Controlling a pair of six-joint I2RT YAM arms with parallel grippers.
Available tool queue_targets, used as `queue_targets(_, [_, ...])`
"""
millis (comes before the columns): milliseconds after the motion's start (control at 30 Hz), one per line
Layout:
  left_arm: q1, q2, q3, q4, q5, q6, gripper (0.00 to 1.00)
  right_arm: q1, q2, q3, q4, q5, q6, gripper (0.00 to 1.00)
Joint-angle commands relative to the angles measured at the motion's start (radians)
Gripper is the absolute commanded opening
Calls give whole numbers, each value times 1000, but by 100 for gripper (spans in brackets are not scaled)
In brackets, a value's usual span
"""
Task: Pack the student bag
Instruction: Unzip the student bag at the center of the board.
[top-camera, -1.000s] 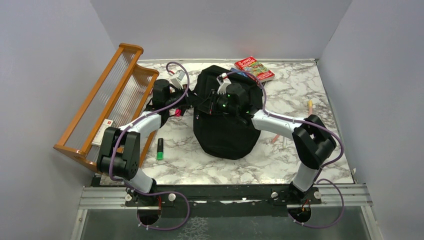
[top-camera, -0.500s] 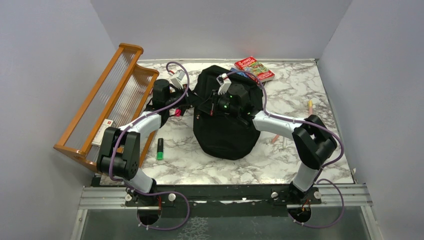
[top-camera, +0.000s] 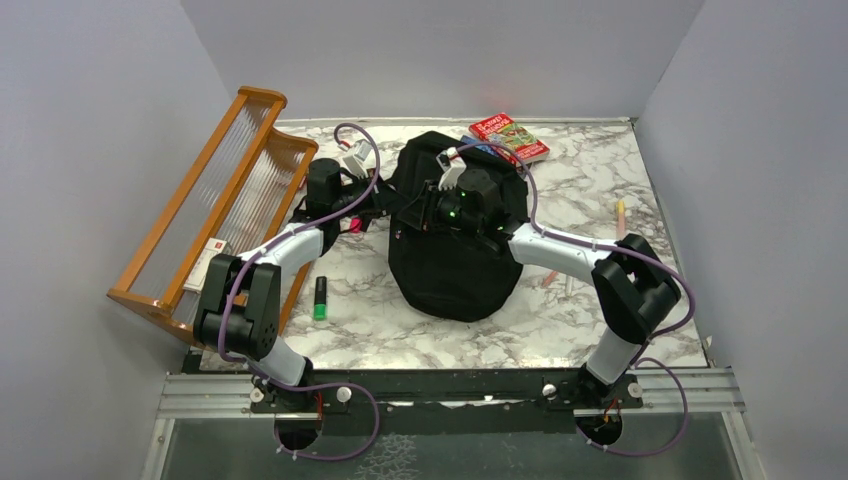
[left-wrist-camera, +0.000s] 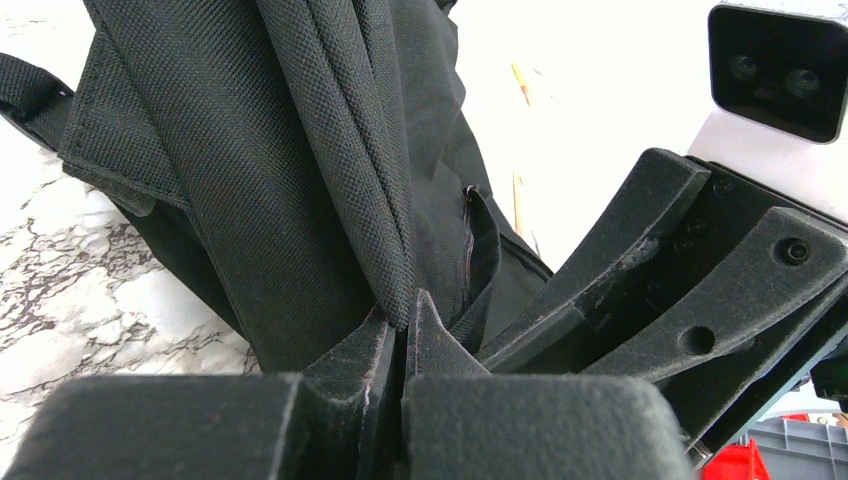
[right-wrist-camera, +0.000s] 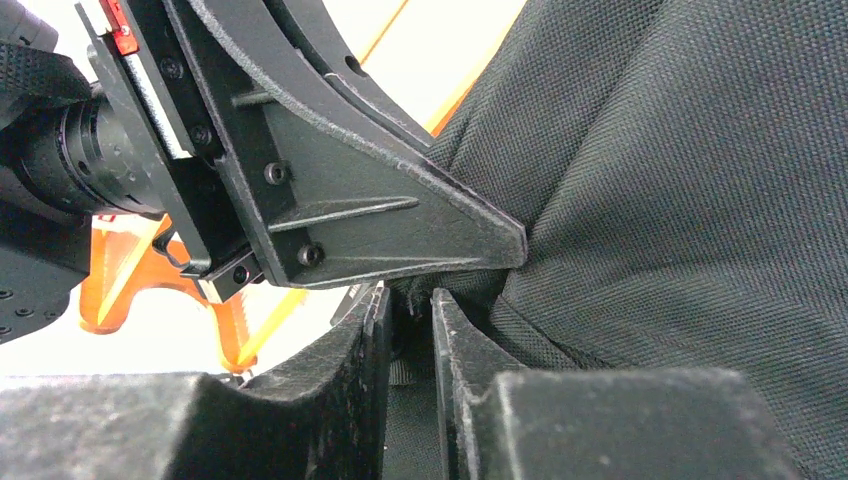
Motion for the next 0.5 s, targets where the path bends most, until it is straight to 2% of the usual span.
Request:
queue_targets(0, [1, -4, 10, 52, 40, 0, 0, 6, -13, 9, -14, 27, 7, 27])
queue_targets(67, [2, -4, 9, 52, 41, 0, 0, 6, -15, 12, -16, 31, 5, 30])
queue_targets(133, [2, -5, 9, 52, 41, 0, 0, 6, -22, 12, -24, 38, 3, 38])
queue_targets(200, [2, -5, 9, 52, 41, 0, 0, 6, -33, 5, -24, 49, 2, 42])
queue_targets(300, [2, -3, 9, 52, 41, -2, 0, 6, -49, -4, -24, 65, 2, 42])
queue_targets(467, [1, -2, 9, 52, 42, -2, 0, 6, -57, -6, -16, 66, -1, 36])
